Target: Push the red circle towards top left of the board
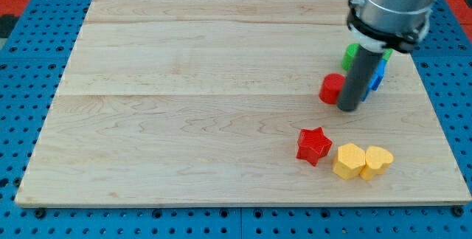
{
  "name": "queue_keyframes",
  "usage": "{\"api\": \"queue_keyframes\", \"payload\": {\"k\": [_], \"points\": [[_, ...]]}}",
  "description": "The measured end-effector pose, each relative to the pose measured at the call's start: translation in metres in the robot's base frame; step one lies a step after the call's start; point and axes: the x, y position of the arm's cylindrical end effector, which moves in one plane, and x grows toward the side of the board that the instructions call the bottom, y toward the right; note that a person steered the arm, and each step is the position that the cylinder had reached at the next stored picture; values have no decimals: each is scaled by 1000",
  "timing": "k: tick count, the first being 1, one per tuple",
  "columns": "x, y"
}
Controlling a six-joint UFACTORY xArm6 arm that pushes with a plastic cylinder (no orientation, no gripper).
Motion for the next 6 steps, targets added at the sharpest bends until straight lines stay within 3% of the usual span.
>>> {"api": "queue_keyframes", "payload": {"k": [3, 6], "points": [[-105, -91], [-94, -36]]}}
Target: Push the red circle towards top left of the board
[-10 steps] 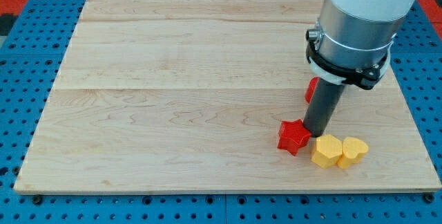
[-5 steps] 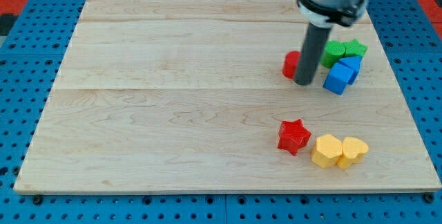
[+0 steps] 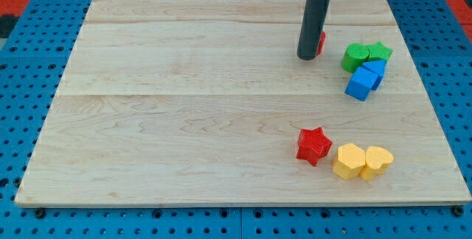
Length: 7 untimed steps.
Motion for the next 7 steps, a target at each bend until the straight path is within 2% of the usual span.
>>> {"api": "queue_keyframes", "payload": {"k": [2, 3, 5, 7], "points": [[5, 2], [13, 30], [0, 28], [-38, 1]]}}
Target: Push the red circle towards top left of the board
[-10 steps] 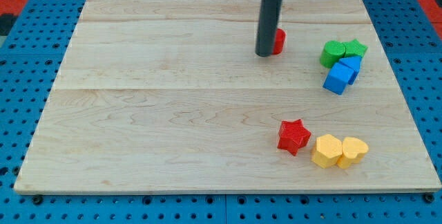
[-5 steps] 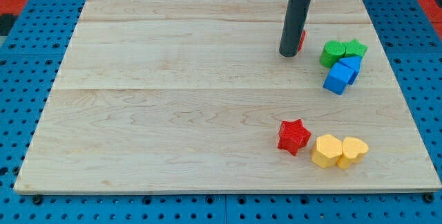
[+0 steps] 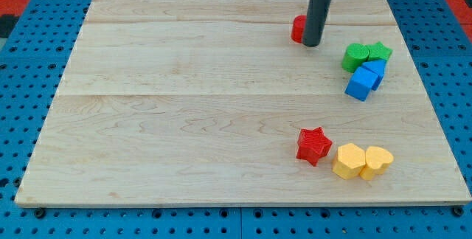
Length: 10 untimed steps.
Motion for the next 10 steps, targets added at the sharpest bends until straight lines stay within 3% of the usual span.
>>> {"api": "queue_keyframes", "payload": {"k": [3, 4, 6, 7, 8, 9, 10], "points": [[-15, 25], [-39, -7], [-40, -90], [-40, -100], [-30, -34], [-47, -10], [-69, -47]]}}
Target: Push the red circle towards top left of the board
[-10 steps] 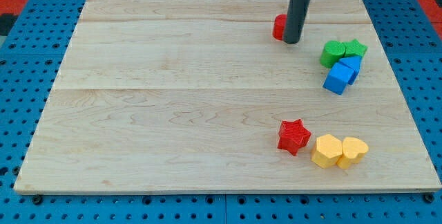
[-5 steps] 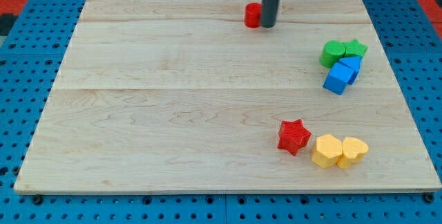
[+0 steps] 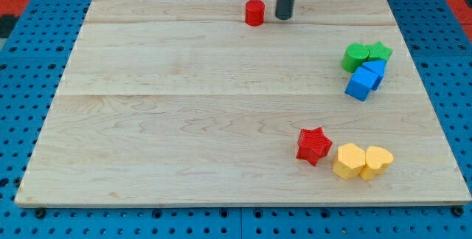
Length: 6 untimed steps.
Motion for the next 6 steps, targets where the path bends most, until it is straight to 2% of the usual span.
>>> {"api": "queue_keyframes", "payload": {"k": [2, 5, 6], "points": [[2, -40], [2, -175], [2, -198]]}}
